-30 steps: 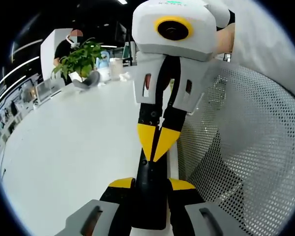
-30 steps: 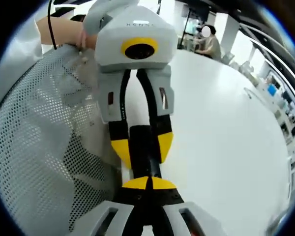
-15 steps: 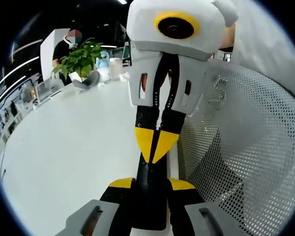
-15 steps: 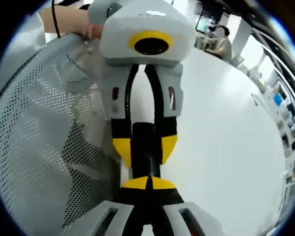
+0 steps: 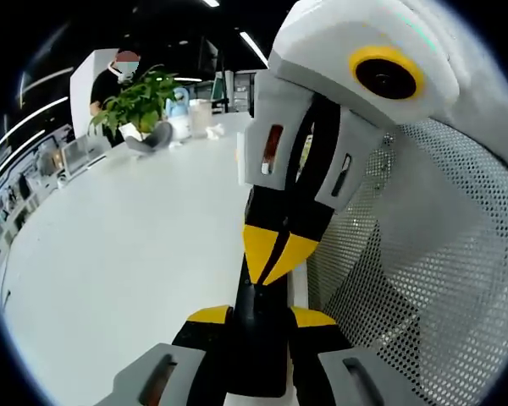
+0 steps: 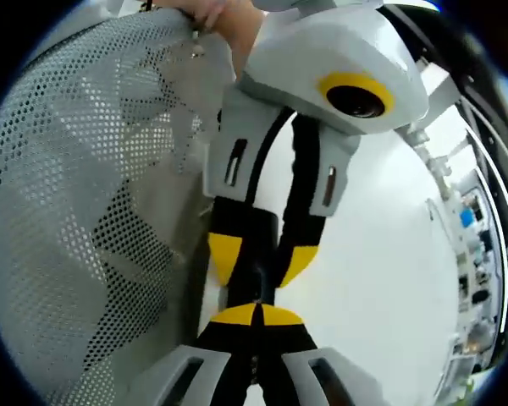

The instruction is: Press the specified remote control buttons in sequence, fully releasing each button before pressing the next.

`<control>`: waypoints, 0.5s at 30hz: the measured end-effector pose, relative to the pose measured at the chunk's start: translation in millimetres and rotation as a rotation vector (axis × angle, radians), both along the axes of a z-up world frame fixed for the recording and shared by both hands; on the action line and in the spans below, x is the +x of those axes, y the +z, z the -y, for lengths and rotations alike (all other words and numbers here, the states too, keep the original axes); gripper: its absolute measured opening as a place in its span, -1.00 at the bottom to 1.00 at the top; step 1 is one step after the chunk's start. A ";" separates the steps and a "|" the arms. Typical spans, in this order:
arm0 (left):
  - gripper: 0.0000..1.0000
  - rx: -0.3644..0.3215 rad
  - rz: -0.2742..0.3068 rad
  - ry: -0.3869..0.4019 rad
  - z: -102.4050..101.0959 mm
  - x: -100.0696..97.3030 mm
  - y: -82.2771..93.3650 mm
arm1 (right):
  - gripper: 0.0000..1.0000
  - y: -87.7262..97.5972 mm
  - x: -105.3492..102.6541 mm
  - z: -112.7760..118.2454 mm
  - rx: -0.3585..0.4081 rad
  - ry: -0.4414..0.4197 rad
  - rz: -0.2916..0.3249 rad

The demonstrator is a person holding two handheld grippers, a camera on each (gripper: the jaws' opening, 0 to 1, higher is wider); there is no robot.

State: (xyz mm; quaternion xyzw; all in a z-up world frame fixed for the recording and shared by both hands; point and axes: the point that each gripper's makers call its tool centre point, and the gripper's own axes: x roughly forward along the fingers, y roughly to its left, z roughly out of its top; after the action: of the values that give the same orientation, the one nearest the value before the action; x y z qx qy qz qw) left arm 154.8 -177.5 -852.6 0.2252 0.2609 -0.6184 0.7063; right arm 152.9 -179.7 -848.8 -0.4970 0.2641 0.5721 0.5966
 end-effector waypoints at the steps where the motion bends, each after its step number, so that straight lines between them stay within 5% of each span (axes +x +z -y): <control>1: -0.49 0.000 0.000 0.000 -0.1 0.0 -0.1 | -1.00 0.3 0.5 0.1 0.009 -0.014 -0.010; 4: -0.49 0.000 0.001 0.000 -0.1 0.1 -0.3 | -1.00 1.0 0.5 -0.1 0.059 -0.083 -0.083; 9: -0.49 0.000 0.001 0.000 -0.1 0.0 -0.2 | -1.00 4.6 5.5 -0.4 0.191 -0.297 -0.355; 15: -0.49 0.001 0.001 0.000 -0.2 0.0 -0.1 | -1.00 3.2 8.8 0.0 0.172 -0.301 -0.379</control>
State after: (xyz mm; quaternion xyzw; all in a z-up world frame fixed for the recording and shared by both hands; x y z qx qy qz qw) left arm 154.8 -177.3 -852.7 0.2259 0.2609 -0.6183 0.7061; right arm 161.7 -179.7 -845.7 -0.2834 0.3926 0.5803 0.6548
